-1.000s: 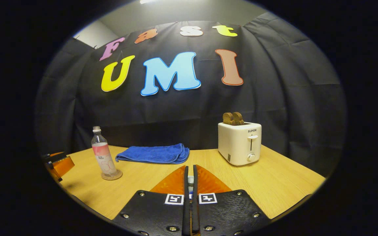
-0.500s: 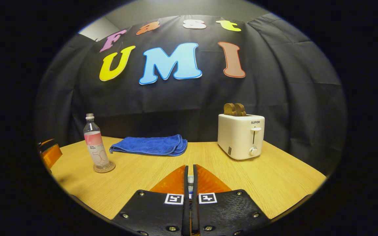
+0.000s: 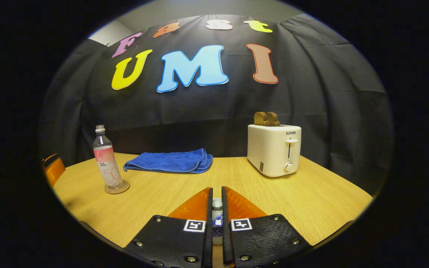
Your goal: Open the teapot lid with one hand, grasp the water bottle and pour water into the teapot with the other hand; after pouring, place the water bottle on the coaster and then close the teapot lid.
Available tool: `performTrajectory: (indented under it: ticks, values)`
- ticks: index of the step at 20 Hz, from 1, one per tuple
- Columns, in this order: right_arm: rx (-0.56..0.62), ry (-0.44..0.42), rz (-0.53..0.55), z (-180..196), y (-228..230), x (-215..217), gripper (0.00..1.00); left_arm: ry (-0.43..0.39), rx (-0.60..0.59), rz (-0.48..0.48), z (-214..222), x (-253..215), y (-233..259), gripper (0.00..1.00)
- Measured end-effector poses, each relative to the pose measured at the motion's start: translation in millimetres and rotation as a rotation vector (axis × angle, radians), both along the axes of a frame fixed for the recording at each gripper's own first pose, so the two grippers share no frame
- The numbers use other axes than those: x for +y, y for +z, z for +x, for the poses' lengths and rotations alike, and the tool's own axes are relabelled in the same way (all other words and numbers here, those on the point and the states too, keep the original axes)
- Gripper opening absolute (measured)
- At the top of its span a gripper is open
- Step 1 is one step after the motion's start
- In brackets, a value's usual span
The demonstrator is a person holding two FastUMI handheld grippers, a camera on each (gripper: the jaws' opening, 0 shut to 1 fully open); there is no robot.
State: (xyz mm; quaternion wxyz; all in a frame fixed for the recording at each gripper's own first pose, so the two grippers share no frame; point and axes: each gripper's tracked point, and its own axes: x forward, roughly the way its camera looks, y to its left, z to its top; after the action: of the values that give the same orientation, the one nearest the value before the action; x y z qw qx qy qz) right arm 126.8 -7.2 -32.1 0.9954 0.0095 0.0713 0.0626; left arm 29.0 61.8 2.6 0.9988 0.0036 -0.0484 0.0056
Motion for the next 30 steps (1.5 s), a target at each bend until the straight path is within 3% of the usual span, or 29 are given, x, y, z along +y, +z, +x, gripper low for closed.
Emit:
performTrajectory:
  ticks: [4,6,7,9,12,19,26,30]
  values:
    - [-0.067,-0.021,-0.015,-11,26,-6,0.16,0.01,0.026,0.005,1,2,-8,1.0]
    - [-0.086,-0.011,0.0,-28,38,-2,0.28,0.01,0.034,0.001,-1,0,-10,1.0]
    - [-0.095,0.012,-0.003,-39,41,3,0.43,0.011,0.037,-0.002,-3,-1,-10,1.0]
    - [-0.118,0.028,-0.02,-67,45,8,0.62,0.01,0.041,-0.009,-9,-5,-9,1.0]
    - [-0.146,0.028,-0.036,-108,40,20,0.78,0.019,0.062,-0.01,-21,-9,-11,1.0]
    - [-0.175,-0.006,-0.054,-145,24,38,0.82,0.022,0.119,-0.076,-46,-25,-25,1.0]
    - [-0.099,-0.055,0.044,-144,9,30,0.82,0.016,0.124,-0.006,-53,-46,-25,1.0]
    - [-0.115,-0.037,-0.017,-152,9,47,0.82,0.002,0.123,-0.009,-56,-64,-24,1.0]
